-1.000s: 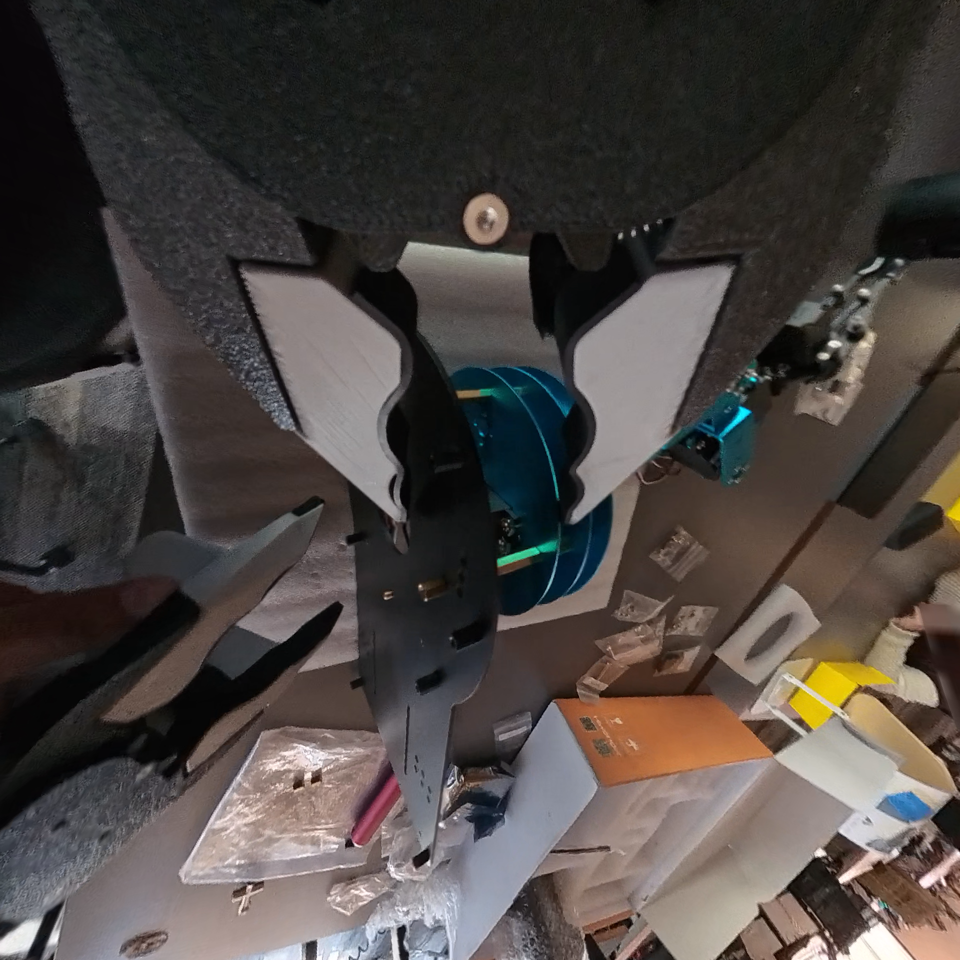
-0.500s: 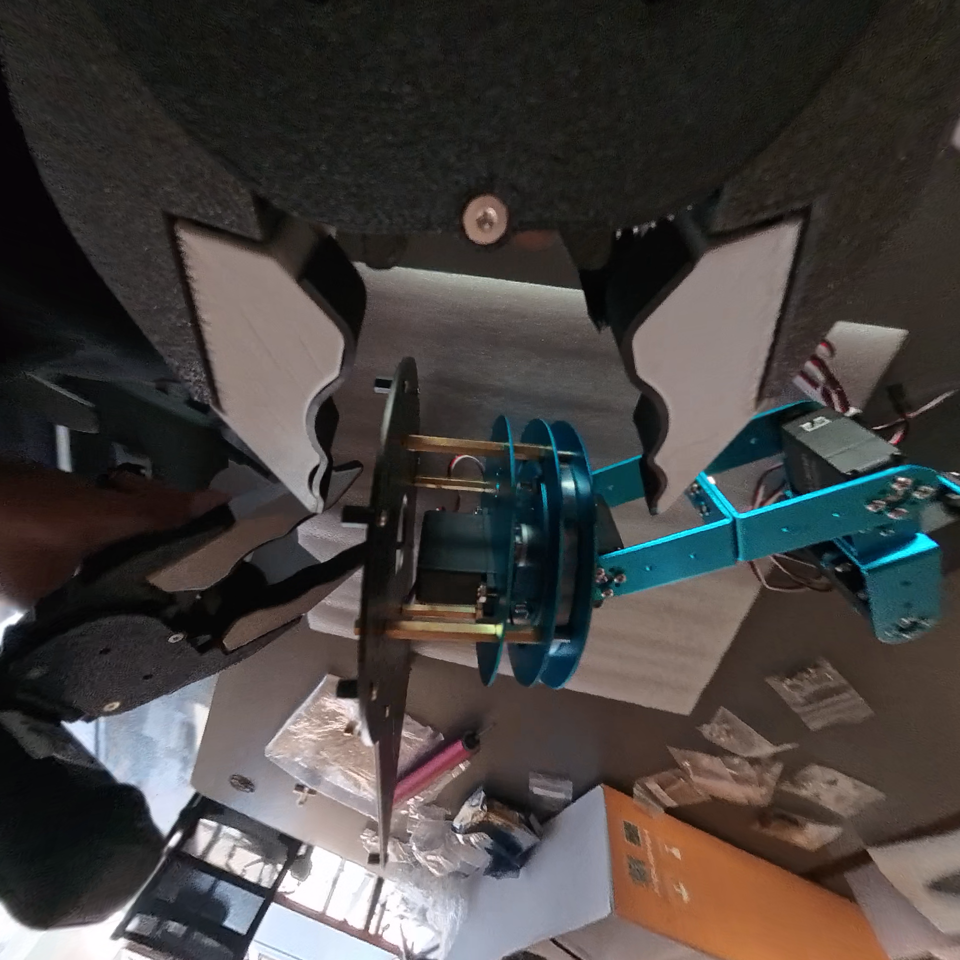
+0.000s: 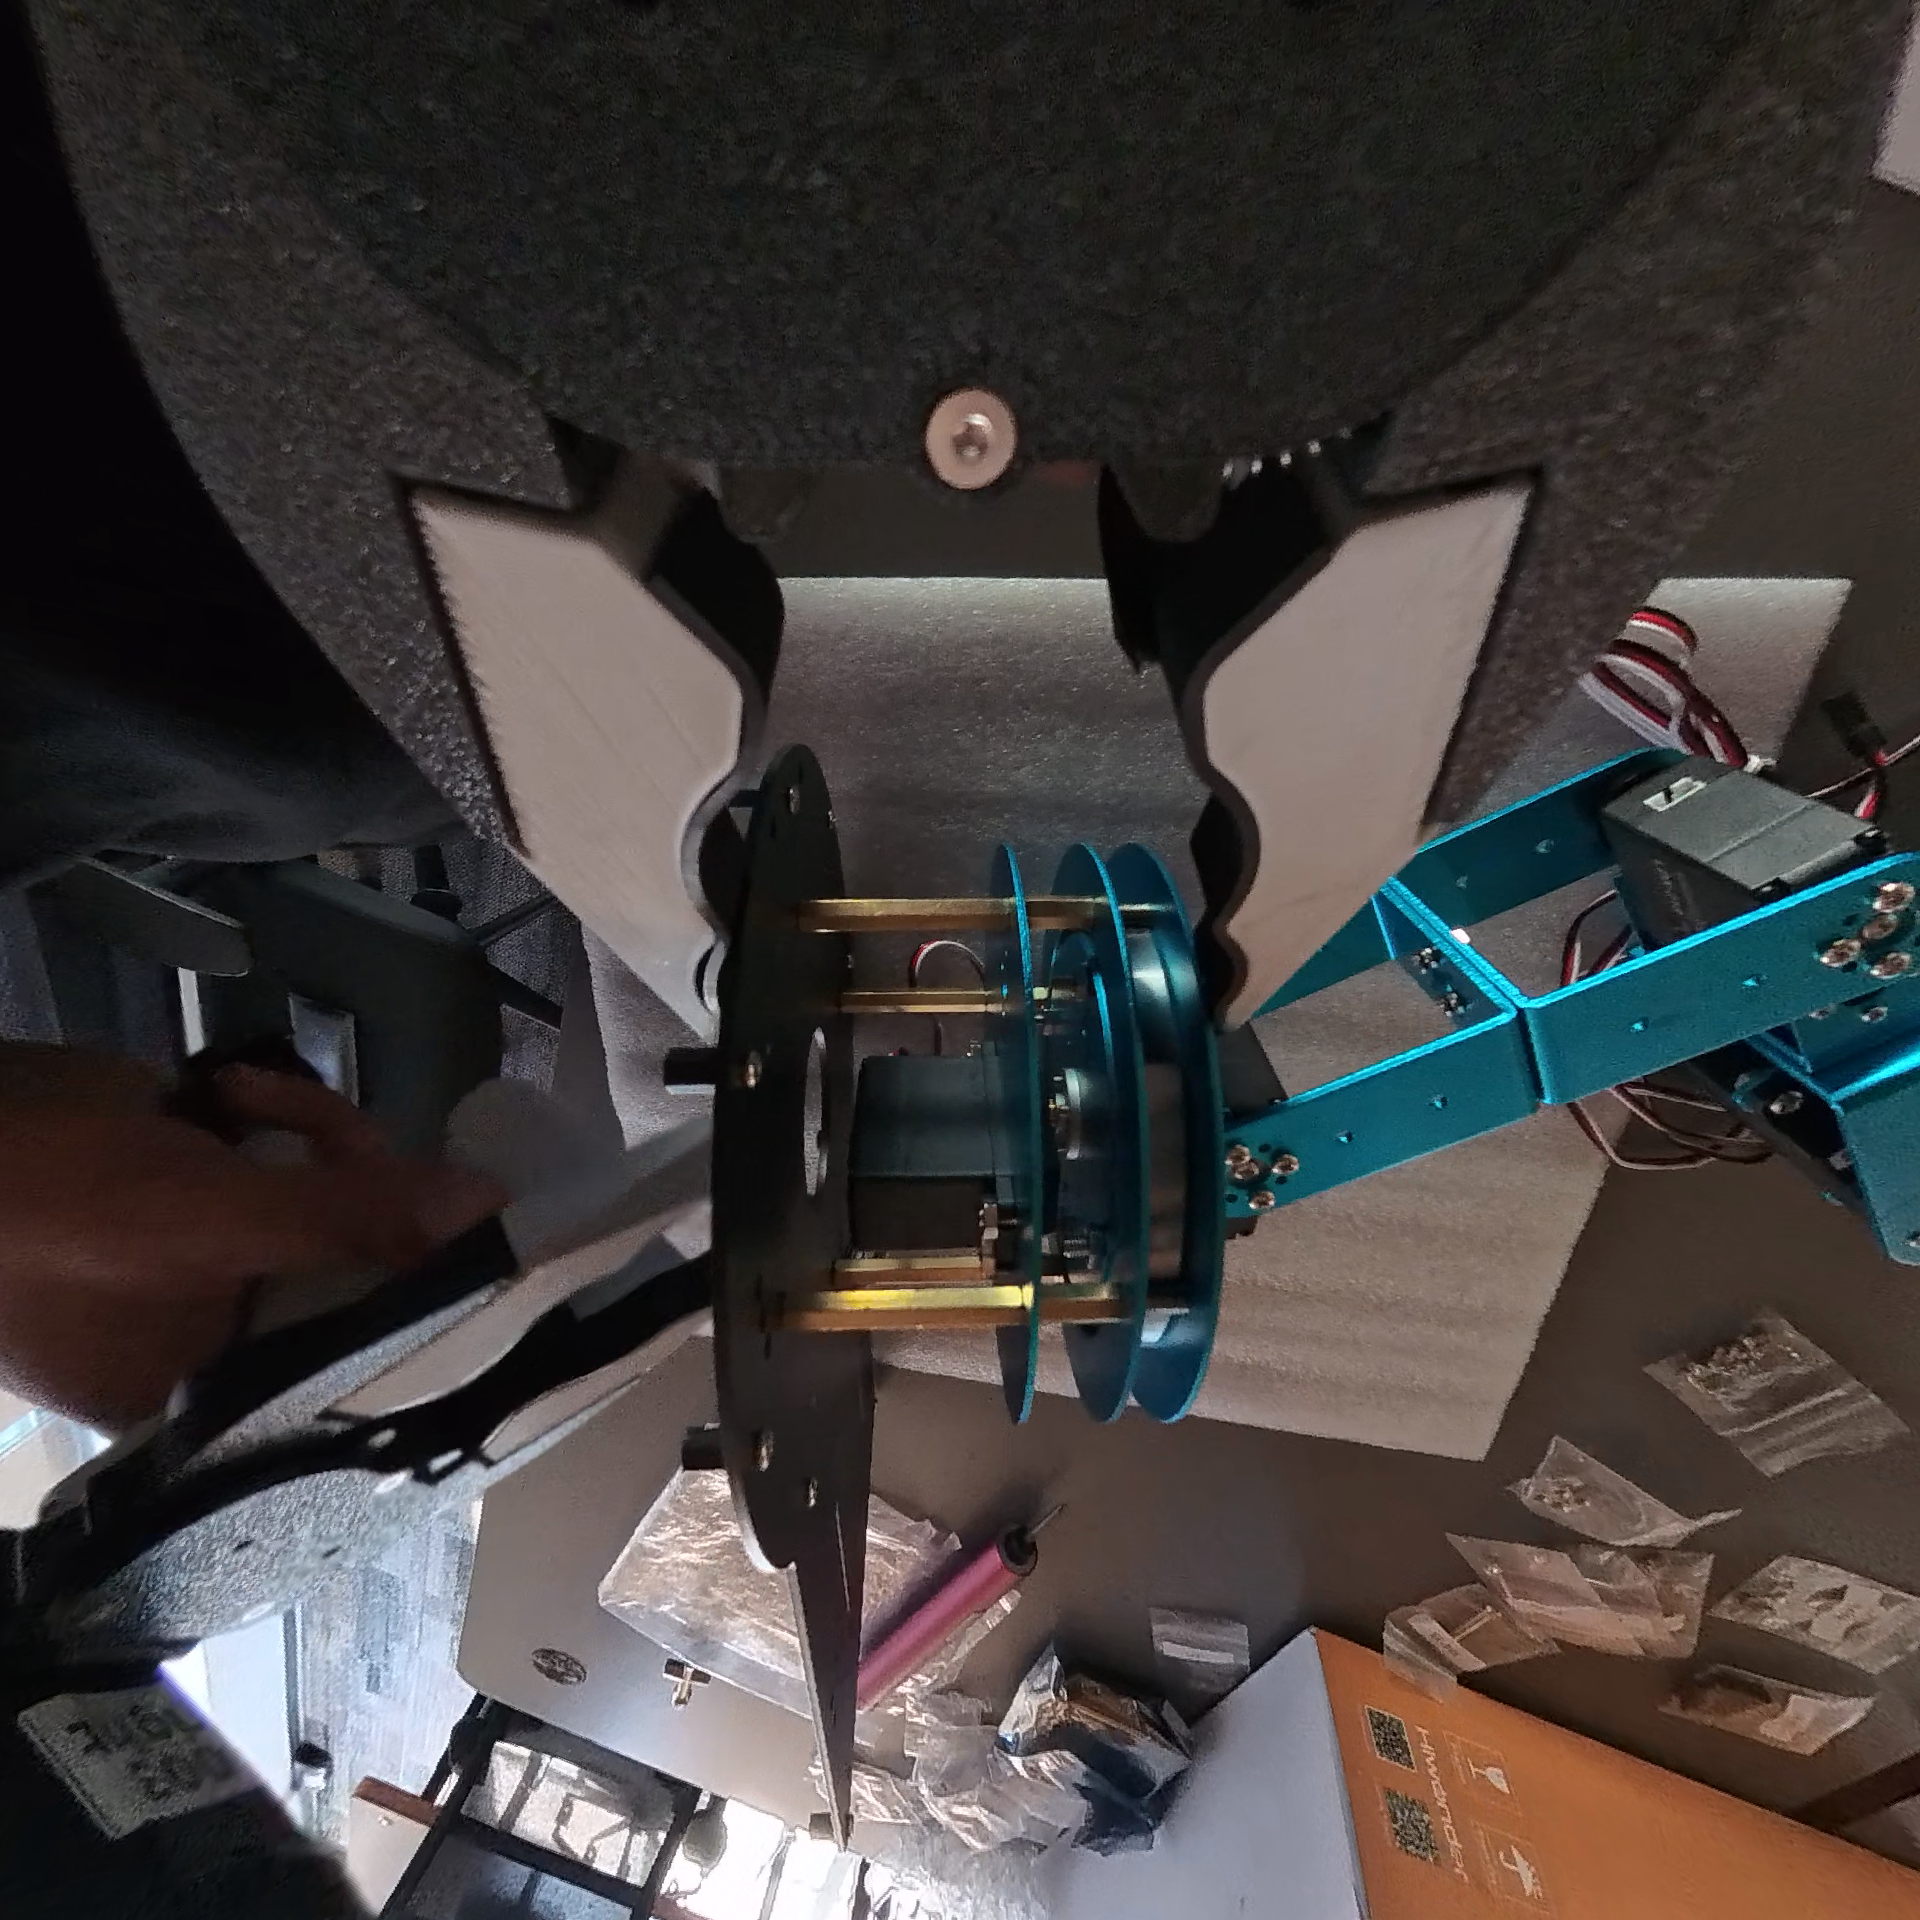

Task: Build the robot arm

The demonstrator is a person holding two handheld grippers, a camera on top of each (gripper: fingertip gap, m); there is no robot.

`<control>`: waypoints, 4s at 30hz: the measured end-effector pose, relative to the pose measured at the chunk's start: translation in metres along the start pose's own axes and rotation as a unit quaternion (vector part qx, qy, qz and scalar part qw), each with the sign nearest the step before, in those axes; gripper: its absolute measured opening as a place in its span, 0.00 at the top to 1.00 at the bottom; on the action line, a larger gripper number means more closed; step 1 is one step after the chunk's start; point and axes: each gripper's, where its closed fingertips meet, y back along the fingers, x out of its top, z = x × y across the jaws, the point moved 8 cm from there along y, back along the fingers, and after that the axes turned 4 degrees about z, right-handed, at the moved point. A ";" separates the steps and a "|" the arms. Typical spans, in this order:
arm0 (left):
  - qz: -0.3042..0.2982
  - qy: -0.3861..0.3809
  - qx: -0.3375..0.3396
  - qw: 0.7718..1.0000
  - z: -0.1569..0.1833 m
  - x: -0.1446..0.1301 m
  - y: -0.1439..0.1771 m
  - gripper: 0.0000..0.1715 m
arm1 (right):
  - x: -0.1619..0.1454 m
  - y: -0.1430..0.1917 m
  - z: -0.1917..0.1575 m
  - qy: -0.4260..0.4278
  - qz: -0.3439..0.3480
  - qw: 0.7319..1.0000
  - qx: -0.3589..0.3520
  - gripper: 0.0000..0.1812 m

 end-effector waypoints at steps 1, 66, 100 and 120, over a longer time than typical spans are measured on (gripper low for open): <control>0.000 -0.002 0.000 1.000 0.000 0.000 0.000 0.49 | -0.005 -0.005 0.000 0.009 -0.026 1.000 -0.016 0.57; -0.009 -0.029 0.010 0.999 0.003 0.000 0.002 0.50 | 0.004 -0.030 -0.013 0.038 -0.209 0.973 -0.088 0.61; 0.004 -0.025 0.011 1.000 0.003 0.000 -0.001 0.49 | 0.009 0.015 0.034 -0.017 -0.167 0.979 0.118 0.78; 0.015 0.042 0.169 0.985 0.042 0.007 0.008 0.48 | 0.042 0.086 0.246 0.223 -0.009 0.972 -0.071 0.84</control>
